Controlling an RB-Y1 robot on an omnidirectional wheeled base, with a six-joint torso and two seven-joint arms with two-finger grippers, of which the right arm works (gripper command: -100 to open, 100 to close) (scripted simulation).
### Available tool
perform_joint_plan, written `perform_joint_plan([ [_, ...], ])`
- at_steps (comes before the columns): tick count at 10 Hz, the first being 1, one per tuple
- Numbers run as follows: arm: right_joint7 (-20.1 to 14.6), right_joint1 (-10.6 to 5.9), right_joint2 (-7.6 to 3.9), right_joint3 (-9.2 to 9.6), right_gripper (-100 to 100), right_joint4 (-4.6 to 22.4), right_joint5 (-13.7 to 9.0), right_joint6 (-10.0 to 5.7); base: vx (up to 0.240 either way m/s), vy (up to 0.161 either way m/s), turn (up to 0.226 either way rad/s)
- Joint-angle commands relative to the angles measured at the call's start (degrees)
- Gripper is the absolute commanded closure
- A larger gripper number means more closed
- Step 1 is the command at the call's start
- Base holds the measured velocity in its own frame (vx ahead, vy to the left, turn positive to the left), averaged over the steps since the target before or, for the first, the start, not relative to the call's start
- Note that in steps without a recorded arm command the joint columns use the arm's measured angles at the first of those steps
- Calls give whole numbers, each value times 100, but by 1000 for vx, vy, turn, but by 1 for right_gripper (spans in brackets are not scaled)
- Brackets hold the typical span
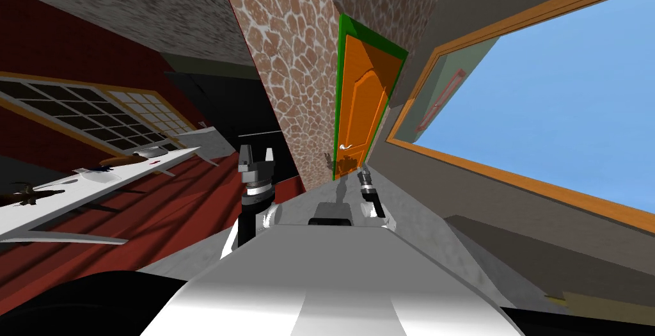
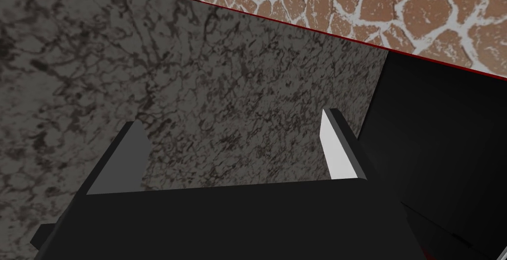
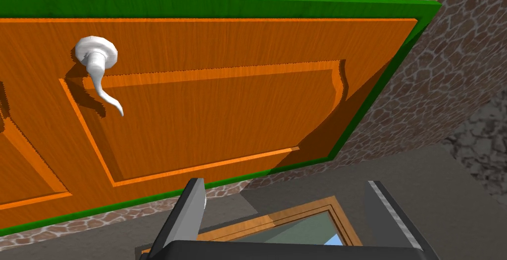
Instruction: Pull the door open
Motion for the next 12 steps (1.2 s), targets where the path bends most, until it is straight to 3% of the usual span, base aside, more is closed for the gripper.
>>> perform_joint_plan([
  [1,-56,-138,-59,39,-100,286,-13,-56,84,-70,85],
  [12,-381,-886,-408,332,-100,1919,-86,-273,81,-69,91],
])
